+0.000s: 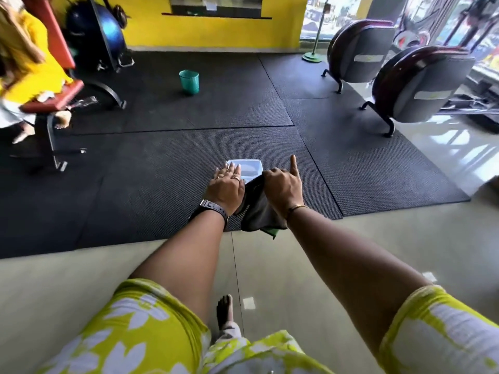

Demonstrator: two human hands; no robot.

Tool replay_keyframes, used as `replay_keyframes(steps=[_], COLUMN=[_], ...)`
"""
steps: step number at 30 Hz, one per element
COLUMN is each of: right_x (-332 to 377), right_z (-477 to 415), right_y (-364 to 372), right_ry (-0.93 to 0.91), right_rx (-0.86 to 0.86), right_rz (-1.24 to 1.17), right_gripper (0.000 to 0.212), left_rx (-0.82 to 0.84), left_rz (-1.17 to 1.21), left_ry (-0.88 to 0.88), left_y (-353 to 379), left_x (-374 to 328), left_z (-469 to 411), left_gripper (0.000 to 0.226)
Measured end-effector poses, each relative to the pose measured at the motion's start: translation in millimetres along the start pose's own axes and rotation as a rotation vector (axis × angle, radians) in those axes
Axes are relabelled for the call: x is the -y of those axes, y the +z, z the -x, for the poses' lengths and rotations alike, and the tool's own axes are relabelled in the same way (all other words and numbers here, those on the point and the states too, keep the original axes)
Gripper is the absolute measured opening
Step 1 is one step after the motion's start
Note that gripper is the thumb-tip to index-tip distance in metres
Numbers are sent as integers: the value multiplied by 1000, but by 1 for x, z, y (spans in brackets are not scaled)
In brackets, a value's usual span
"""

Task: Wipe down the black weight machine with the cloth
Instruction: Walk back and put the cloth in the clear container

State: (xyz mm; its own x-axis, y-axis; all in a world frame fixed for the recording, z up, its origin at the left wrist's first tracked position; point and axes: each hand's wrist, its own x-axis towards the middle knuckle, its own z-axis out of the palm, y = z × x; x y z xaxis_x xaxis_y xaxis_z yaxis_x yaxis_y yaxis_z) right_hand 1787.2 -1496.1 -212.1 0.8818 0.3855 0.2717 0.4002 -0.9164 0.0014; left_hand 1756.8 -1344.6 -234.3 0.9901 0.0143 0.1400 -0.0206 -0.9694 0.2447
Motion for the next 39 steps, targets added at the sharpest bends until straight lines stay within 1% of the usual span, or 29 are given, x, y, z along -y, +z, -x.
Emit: replay_keyframes(steps=[2, 5, 8, 10, 12, 14, 16, 18, 19, 21, 23, 25, 26, 27, 28, 29, 31, 33, 36, 39], right_x=[3, 8, 14, 16, 16, 15, 12, 8, 6, 3, -1, -7, -10, -13, -16, -17, -20, -21, -21, -26], right_z=[-29, -80, -139, -168, -198, -222, -249, -279, -290, -316, -341, -363, -384, -401, -421, -437, -479, -517, -562, -596], right_y=[17, 41, 62, 70, 80, 89, 99, 109, 114, 130, 149, 168, 180, 187, 196, 198, 200, 203, 207, 209], right_ry=[8, -7, -44, -47, -23, 0, 17, 62, 84, 107, 107, 105, 94, 69, 37, 19, 28, 62, 90, 133], right_rx=[34, 62, 146, 148, 149, 173, 140, 82, 86, 79, 45, -9, -14, 11, 81, 161, 223, 229, 241, 253], right_rz=[8, 31, 113, 137, 103, 68, 47, -5, -29, -55, -53, -63, -54, -28, 9, 47, 85, 72, 62, 54], right_gripper=[27, 27, 31, 33, 33, 33, 31, 30, 29, 26, 16, 13, 13, 12, 14, 20, 29, 30, 30, 28], left_rx=[22, 27, 133, 153, 154, 157, 158, 156, 153, 152, 163, 187, 194, 185, 189, 194, 213, 242, 236, 300], left_rz=[-5, 2, -33, -65, -57, -71, -73, -70, -66, -50, -16, 10, 10, 2, 0, -10, -55, -69, -88, -119], left_ry=[3, 13, 10, 42, 58, 66, 68, 58, 55, 52, 43, 37, 32, 38, 43, 48, 83, 90, 88, 100], left_y=[8, 18, 23, 26, 29, 32, 34, 35, 37, 40, 48, 55, 58, 59, 61, 59, 54, 50, 46, 43], left_x=[17, 45, 76, 89, 105, 116, 126, 136, 142, 154, 163, 170, 177, 184, 193, 200, 216, 231, 251, 262], left_z=[-31, -78, -133, -160, -192, -220, -248, -277, -288, -316, -345, -372, -394, -413, -436, -452, -492, -529, -573, -602], left_gripper=[76, 82, 78, 78, 76, 69, 61, 59, 58, 65, 74, 72, 65, 58, 54, 53, 53, 53, 53, 53])
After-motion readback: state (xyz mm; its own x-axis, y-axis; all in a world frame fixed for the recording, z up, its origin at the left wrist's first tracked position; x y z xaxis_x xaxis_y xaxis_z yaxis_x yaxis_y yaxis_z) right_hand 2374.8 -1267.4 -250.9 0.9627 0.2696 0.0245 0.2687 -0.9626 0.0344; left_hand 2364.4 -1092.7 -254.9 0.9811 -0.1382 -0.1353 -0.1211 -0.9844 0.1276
